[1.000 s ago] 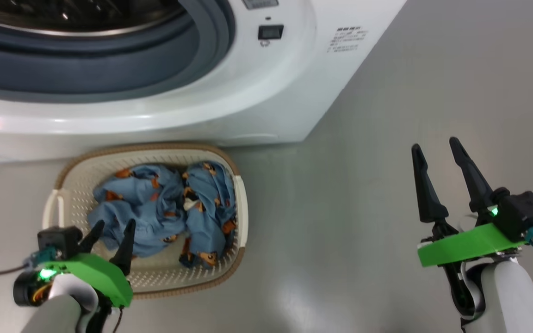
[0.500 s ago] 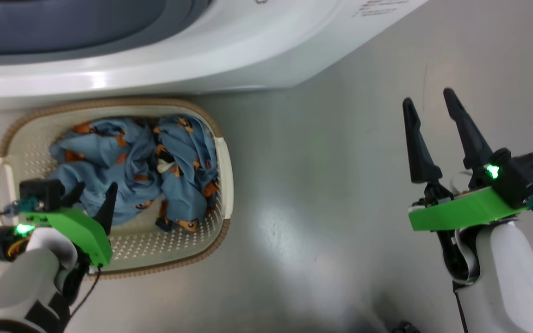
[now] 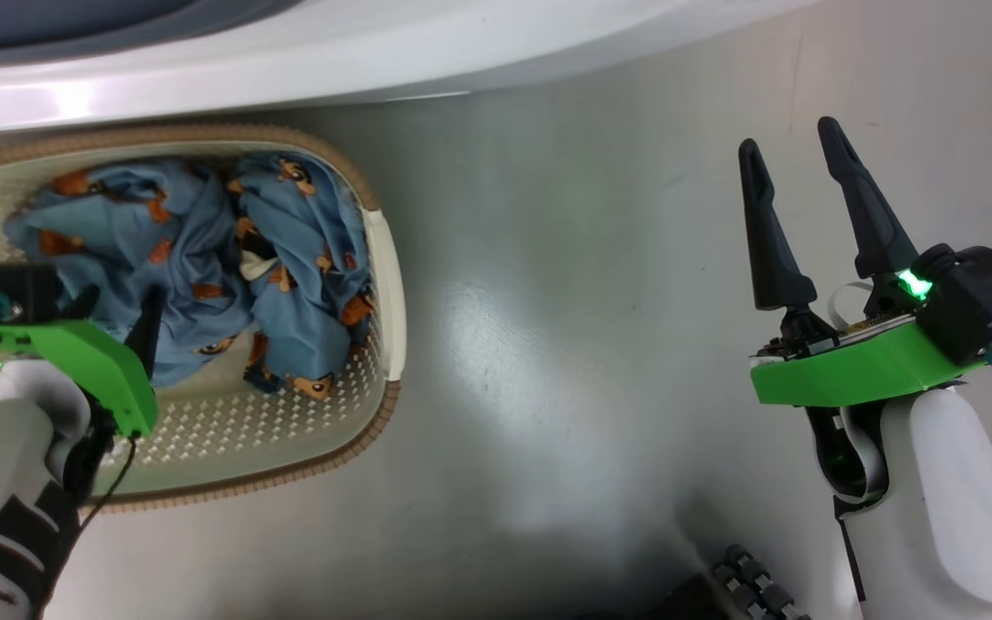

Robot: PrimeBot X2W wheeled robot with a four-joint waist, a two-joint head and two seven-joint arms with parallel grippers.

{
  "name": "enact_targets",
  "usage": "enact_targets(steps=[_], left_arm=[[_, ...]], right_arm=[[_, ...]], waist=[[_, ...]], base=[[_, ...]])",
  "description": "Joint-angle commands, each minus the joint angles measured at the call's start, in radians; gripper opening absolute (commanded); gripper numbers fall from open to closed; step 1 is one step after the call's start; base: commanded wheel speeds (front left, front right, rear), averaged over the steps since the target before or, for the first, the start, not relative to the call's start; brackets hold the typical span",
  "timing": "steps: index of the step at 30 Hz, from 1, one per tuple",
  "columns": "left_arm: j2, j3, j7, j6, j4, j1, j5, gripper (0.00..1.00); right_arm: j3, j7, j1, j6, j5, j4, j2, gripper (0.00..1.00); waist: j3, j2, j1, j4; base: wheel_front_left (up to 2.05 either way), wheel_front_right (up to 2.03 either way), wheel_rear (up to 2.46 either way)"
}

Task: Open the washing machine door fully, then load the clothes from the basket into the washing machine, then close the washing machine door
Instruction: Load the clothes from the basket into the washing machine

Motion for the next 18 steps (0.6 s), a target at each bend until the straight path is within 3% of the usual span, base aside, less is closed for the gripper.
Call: enact_targets(steps=[1, 12, 13, 14, 17, 18], left_arm=[[0.041, 0.008, 0.003, -0.002, 0.006, -0.001, -0.015, 1.0], [0.072, -0.07, 0.04, -0.002, -0.033, -0.033, -0.134, 1.0], [0.074, -0.077, 0.048, -0.002, -0.038, -0.033, -0.147, 0.96], [0.077, -0.084, 0.053, -0.002, -0.041, -0.035, -0.157, 0.67], [0.084, -0.103, 0.063, -0.002, -0.057, -0.036, -0.194, 0.0], [0.087, -0.109, 0.067, -0.002, -0.065, -0.035, -0.208, 0.0]], right_arm=[[0.022, -0.005, 0.014, 0.001, 0.015, -0.027, 0.007, 1.0], [0.028, -0.005, 0.012, 0.001, 0.028, -0.032, 0.008, 1.0], [0.028, -0.005, 0.011, 0.001, 0.028, -0.032, 0.008, 1.0], [0.028, -0.005, 0.01, 0.001, 0.029, -0.032, 0.008, 1.0], [0.03, -0.005, 0.008, 0.001, 0.031, -0.035, 0.008, 1.0], [0.031, -0.005, 0.007, 0.001, 0.031, -0.035, 0.008, 1.0]], waist=[[0.014, -0.0001, 0.0, -0.013], [0.028, -0.0001, 0.0, -0.026], [0.027, -0.0001, 0.0, -0.026], [0.027, -0.0001, 0.0, -0.027], [0.025, -0.0001, 0.0, -0.03], [0.024, -0.0001, 0.0, -0.03]], base=[[0.0, 0.0, 0.0], [0.0, 0.0, 0.0], [0.0, 0.0, 0.0], [0.0, 0.0, 0.0], [0.0, 0.0, 0.0], [0.0, 0.0, 0.0]])
